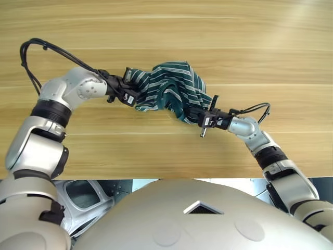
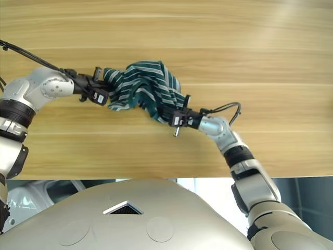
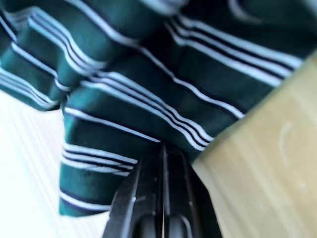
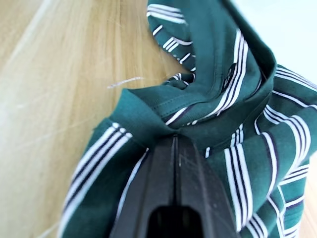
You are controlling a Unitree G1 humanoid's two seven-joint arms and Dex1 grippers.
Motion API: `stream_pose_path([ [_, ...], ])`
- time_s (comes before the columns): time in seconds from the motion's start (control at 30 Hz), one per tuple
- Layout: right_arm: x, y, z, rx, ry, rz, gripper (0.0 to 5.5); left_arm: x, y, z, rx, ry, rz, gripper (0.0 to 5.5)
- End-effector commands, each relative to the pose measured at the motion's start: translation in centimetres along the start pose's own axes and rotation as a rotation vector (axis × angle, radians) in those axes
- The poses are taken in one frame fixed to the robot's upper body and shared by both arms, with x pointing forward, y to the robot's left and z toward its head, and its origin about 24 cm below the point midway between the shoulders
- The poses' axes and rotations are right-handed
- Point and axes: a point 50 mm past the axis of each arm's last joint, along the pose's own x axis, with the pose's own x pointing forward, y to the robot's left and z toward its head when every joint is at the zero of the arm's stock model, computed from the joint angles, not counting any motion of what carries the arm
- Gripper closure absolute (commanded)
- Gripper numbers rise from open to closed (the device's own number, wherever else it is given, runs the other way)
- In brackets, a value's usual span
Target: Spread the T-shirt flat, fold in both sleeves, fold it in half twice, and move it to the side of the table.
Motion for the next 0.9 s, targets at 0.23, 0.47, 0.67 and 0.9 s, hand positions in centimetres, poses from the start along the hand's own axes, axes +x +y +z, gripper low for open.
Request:
stream_pose_path([
  [0.23,-4.7,-2.3,-2.6,-0.026,0.198,-0.057,5.49,-3.2,-5.9,-2.8,-0.091,0.122,-0.141,5.5],
  [0.47,-9.2,-5.9,-1.5,-0.104,0.212,-0.118,5.49,-2.0,-7.4,-2.1,-0.144,0.103,-0.141,5.5],
  [0.67,-9.0,-5.7,-0.1,-0.079,0.104,-0.109,5.49,-1.2,-7.4,-1.7,-0.171,0.075,-0.098,5.5],
  [0.9,-8.2,-4.5,-0.2,0.046,0.075,-0.036,5.5,-4.4,-4.9,-1.8,-0.235,-0.004,0.106,5.3],
])
